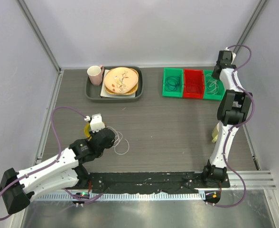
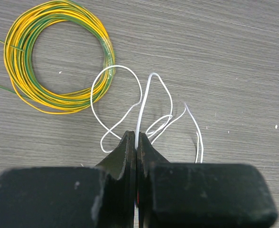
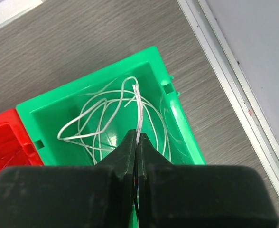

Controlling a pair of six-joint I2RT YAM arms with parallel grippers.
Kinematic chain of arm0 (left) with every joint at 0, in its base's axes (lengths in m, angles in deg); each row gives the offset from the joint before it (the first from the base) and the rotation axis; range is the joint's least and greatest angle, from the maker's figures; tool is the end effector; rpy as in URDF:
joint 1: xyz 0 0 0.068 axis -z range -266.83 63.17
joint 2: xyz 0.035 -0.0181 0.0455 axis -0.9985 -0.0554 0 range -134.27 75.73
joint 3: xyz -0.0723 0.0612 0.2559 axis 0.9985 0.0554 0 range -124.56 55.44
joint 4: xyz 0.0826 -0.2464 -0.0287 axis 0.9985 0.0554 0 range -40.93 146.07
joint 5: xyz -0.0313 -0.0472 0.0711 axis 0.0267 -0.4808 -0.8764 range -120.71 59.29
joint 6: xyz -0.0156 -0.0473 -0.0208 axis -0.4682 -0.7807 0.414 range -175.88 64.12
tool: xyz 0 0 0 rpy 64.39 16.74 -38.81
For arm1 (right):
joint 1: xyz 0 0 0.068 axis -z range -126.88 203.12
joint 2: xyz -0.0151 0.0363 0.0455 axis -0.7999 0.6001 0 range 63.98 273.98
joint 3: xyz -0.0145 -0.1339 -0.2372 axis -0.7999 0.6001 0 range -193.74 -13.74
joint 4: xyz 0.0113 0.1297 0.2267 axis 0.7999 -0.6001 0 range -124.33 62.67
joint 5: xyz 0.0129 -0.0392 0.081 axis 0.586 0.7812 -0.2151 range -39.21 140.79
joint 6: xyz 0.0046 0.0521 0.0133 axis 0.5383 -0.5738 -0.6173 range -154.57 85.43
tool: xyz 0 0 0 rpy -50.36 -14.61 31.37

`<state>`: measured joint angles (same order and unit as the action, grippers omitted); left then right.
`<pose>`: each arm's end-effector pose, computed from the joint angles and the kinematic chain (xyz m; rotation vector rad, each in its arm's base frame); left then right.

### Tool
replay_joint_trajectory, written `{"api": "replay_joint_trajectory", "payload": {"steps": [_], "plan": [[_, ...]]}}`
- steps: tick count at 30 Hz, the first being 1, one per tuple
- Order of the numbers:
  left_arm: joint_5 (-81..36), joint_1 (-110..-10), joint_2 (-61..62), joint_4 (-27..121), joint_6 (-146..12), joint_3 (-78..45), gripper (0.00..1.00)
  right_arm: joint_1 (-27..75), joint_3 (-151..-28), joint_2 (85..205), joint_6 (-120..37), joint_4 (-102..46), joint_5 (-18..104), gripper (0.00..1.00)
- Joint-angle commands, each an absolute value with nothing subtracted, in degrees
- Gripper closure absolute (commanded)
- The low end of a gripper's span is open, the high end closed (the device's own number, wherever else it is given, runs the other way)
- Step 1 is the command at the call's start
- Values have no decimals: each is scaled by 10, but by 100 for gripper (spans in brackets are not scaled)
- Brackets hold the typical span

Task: Untangle the cables

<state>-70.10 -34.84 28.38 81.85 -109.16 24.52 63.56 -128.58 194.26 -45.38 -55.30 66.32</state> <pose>0.1160 -0.1115 0.2190 -0.3150 2.1784 -0.1709 0.5111 -0.1038 0.2330 0.5594 2.2459 -0.3117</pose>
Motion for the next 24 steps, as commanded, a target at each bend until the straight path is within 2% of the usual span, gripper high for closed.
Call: {"api": "replay_joint_trajectory", "payload": {"steps": [1,8,9,12,17,20,24], "plan": [[-718,-351,290,793,-1084,247,100,641,-1313,1938,-459,-562,656,95],[-714,-351,293,794,-1083,246,100,640,-1317,1933,-454,-569,663,84],[-713,-351,293,794,-1083,246,100,641,-1317,1931,-454,-570,663,77],[-710,-351,298,794,-1082,245,100,641,-1319,1920,-449,-573,654,67],[-700,-351,306,792,-1082,241,100,641,-1320,1893,-449,-577,649,57],[-685,-351,307,783,-1083,241,100,641,-1326,1871,-444,-589,636,45],[-653,-351,298,748,-1072,234,100,641,-1320,1827,-438,-596,584,24]]}}
